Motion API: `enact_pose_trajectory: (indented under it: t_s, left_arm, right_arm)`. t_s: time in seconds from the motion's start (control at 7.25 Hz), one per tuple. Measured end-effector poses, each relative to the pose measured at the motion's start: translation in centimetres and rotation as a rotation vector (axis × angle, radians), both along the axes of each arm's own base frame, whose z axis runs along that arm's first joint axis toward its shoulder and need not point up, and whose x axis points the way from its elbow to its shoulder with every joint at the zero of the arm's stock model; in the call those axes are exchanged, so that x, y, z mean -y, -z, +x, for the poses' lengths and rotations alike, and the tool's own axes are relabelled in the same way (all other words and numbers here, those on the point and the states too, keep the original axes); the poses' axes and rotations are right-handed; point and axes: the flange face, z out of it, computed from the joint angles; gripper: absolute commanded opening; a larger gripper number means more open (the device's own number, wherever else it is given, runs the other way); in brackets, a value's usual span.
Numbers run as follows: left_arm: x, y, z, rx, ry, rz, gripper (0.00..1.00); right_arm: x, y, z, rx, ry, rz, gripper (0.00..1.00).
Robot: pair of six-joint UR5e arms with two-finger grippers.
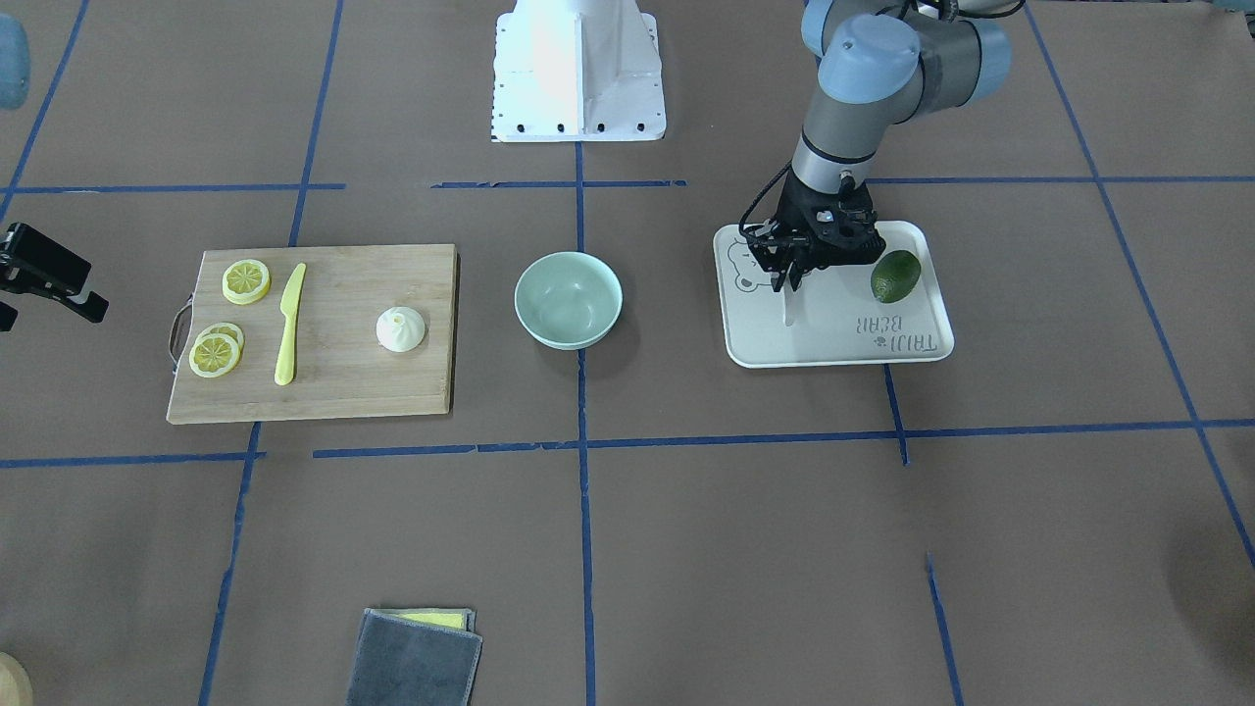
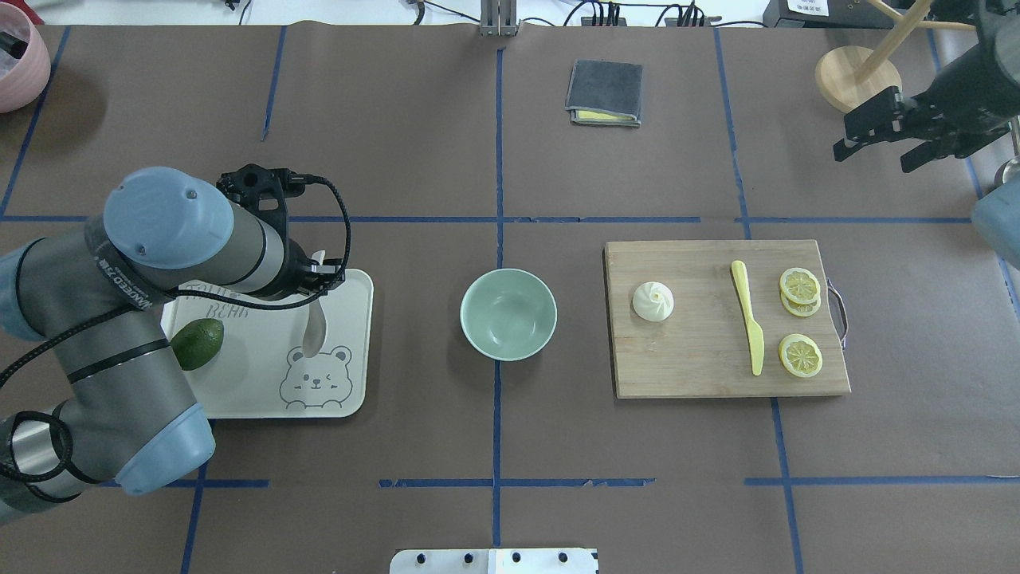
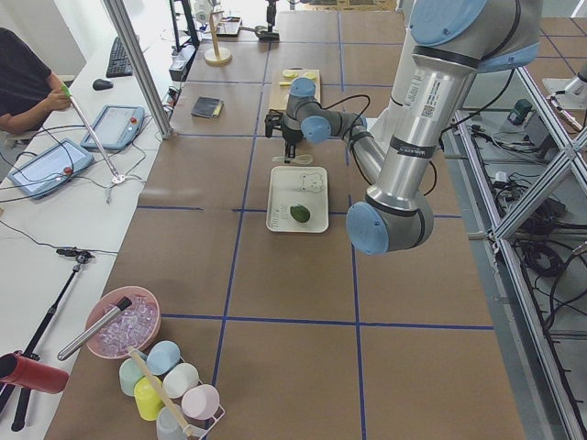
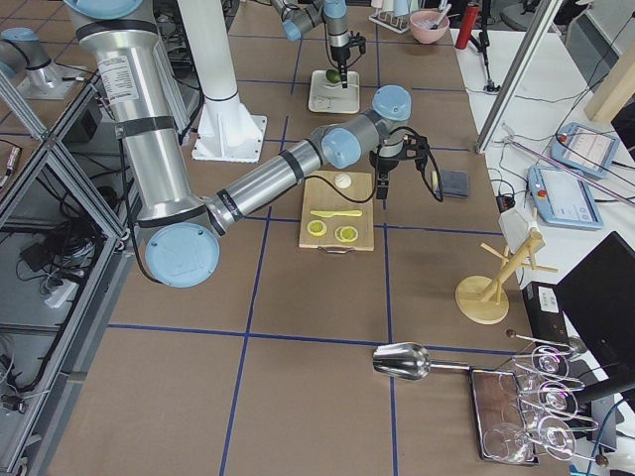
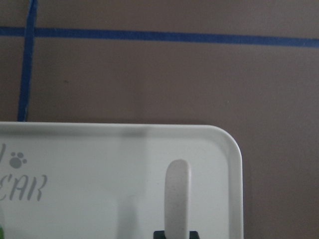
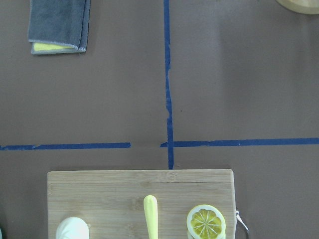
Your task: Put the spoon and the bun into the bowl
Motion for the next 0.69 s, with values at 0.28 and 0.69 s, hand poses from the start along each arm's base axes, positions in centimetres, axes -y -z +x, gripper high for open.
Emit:
enact_pose_trajectory:
  t_s: [0.28,0.69]
  left_arm:
    - [1.7,4.5,2.4,-0.089,0.107,-0.094,0.0]
    - [1.5,8.0,8.5,-0.224,0.201,-0.186,0.0]
  right_arm:
    - [-1.8,2.7,-7.1,-0.013,-0.027,-0.002,1.0]
    - [-6.2,4.5,-18.1,-0.033,-0.064,0.029,1.0]
